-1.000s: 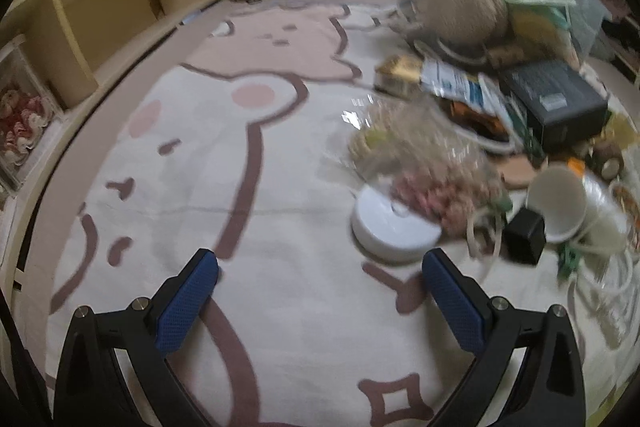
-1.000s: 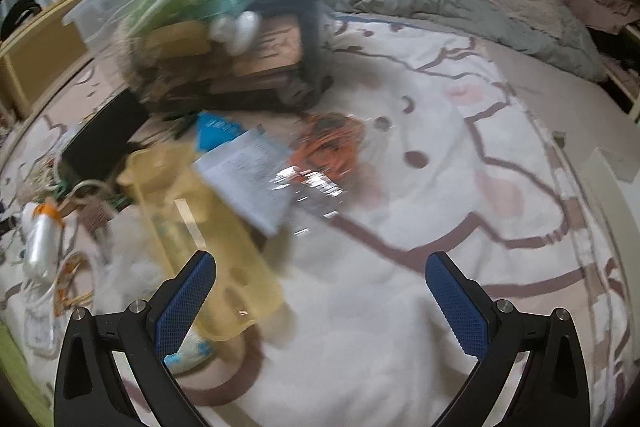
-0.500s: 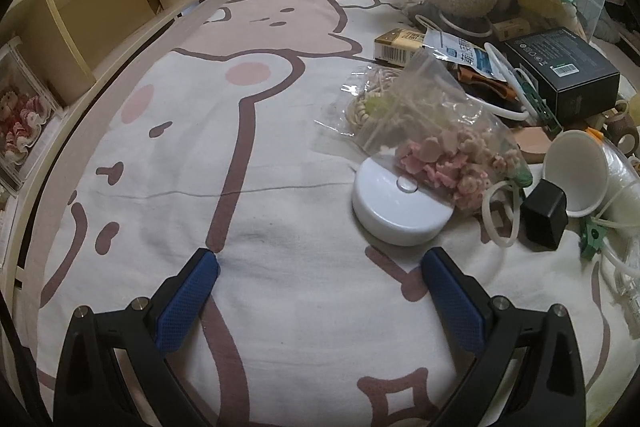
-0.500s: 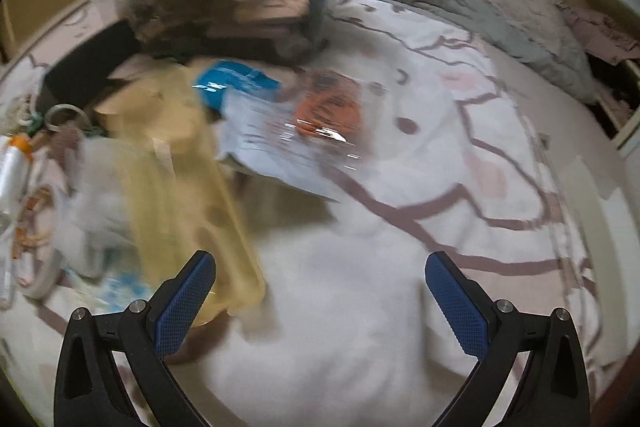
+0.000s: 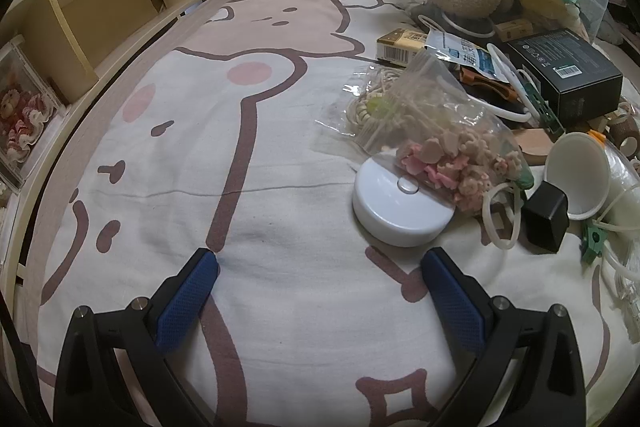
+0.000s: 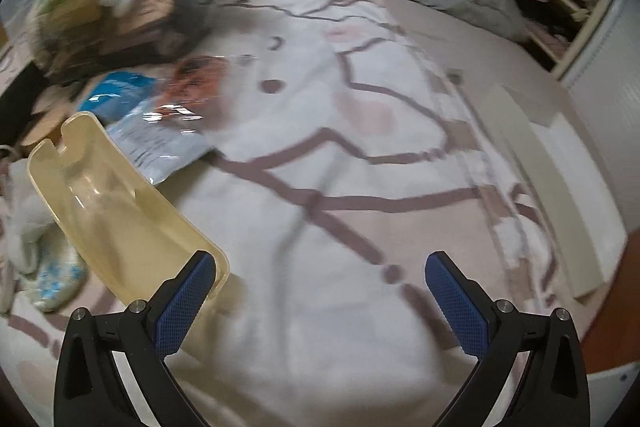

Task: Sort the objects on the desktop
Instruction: 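Move the left tool toward the white round tape measure while the right tool approaches the yellow tray, then close the left gripper on the white round tape measure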

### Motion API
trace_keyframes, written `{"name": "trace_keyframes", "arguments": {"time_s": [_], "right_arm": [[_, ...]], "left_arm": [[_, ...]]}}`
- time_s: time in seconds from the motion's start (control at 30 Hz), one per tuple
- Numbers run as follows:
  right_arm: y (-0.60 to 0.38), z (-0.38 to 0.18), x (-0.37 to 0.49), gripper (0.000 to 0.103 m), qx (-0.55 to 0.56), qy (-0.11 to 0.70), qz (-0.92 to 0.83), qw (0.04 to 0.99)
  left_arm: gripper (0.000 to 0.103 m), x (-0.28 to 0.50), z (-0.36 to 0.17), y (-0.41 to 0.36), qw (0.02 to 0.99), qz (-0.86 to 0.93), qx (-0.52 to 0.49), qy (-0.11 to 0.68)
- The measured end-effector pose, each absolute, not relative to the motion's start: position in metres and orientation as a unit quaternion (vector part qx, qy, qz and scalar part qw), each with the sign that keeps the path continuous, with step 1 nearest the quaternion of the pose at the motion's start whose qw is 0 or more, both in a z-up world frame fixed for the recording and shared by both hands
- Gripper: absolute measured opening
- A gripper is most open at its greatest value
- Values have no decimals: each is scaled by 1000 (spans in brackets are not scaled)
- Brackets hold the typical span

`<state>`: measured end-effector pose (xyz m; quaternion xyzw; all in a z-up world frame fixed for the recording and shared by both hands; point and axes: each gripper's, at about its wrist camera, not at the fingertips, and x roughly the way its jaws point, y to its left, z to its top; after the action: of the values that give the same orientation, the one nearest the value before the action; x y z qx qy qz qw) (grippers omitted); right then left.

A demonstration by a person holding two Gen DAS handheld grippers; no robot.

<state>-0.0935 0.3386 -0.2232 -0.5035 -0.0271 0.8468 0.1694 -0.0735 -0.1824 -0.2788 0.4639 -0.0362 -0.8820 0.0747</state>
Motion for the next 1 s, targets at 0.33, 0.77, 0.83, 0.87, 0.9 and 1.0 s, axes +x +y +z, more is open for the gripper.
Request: {"name": "trace_keyframes", "arguments": {"time_s": [0.33,0.77,0.83,0.87,0.9,1.0], "right_arm": [[396,-217,-73,103,-487,20,828,277],[382,-194,-63,103,-422,63,886,180],[372,-188,-64,103,-408,57,899,150],[367,-186,-64,103,-403,52,903,137],[361,-184,-64,103,-400,44,907,124],[347,-183,-66,103,-397,23,913,91]], "left_arm": [[103,-75,-275,-180,84,-881,464,-34],[73,-79,-265,-156,56,-894,438,-68],[69,-80,-265,-152,48,-894,440,-70],[68,-81,-265,-151,46,-893,441,-70],[68,-81,-266,-149,45,-893,442,-70],[68,-88,-267,-150,45,-892,447,-58]]}}
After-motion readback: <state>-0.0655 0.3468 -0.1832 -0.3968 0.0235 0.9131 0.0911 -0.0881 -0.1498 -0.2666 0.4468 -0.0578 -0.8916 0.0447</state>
